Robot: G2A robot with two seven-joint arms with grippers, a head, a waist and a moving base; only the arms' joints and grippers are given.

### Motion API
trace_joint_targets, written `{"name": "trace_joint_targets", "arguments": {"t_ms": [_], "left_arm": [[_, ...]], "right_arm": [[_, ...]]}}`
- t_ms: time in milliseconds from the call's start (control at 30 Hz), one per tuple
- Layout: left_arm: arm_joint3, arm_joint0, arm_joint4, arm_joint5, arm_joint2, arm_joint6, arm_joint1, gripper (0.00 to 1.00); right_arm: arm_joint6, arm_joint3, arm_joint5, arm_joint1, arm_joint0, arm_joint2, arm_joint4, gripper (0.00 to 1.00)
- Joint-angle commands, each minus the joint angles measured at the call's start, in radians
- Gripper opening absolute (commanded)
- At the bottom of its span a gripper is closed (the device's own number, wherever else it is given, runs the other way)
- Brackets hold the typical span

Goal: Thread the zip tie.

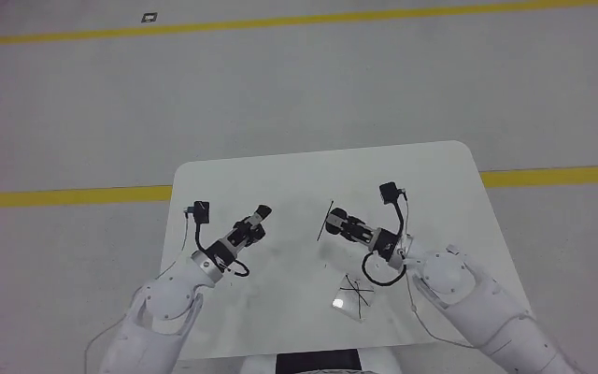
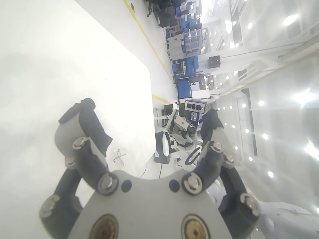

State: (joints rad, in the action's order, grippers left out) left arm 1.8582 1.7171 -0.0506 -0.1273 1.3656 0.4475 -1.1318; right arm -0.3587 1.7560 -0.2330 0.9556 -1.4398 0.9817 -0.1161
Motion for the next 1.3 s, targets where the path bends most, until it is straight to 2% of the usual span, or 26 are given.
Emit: {"name": "trace_joint_targets", "arguments": {"t_ms": [0, 33, 300, 400, 567, 700, 800, 867, 1100, 1233, 1267], "left_arm": [[0.003, -0.011, 0.03, -0.023, -0.017, 0.014, 0.001, 1.0], [0.005, -0.013, 0.053, -0.029, -0.015, 0.004, 0.001, 1.0], [0.004, -0.014, 0.051, -0.028, -0.016, 0.001, 0.001, 1.0], [-0.012, -0.023, 0.001, -0.04, -0.027, 0.013, 0.0, 1.0], [-0.043, -0.048, -0.061, -0.09, -0.069, 0.041, -0.005, 1.0], [-0.071, -0.079, -0.105, -0.108, -0.117, 0.058, -0.01, 1.0], [-0.094, -0.103, -0.135, -0.106, -0.145, 0.051, -0.015, 1.0], [-0.101, -0.115, -0.114, -0.1, -0.154, 0.047, -0.016, 1.0], [-0.101, -0.115, -0.114, -0.1, -0.154, 0.047, -0.016, 1.0], [-0.113, -0.12, -0.143, -0.102, -0.174, 0.046, -0.018, 1.0], [-0.121, -0.126, -0.149, -0.106, -0.18, 0.043, -0.019, 1.0]], "right_arm": [[0.029, 0.006, 0.021, 0.008, 0.0, -0.018, 0.007, 0.0], [0.039, 0.017, 0.014, 0.012, -0.001, -0.026, -0.001, 0.0], [0.039, 0.017, 0.014, 0.012, -0.001, -0.026, -0.001, 0.0], [0.079, 0.024, 0.047, 0.017, -0.019, -0.025, 0.002, 0.0], [0.185, 0.039, 0.095, 0.032, -0.039, -0.031, -0.019, 0.0], [0.248, 0.045, 0.131, 0.047, -0.041, -0.049, -0.028, 0.0], [0.295, 0.048, 0.153, 0.061, -0.041, -0.073, -0.033, 0.0], [0.305, 0.047, 0.155, 0.068, -0.038, -0.084, -0.024, 0.0], [0.308, 0.048, 0.152, 0.068, -0.037, -0.083, -0.019, 0.0], [0.316, 0.053, 0.156, 0.073, -0.04, -0.083, -0.017, 0.0], [0.328, 0.054, 0.172, 0.077, -0.039, -0.087, -0.009, 0.0]]}}
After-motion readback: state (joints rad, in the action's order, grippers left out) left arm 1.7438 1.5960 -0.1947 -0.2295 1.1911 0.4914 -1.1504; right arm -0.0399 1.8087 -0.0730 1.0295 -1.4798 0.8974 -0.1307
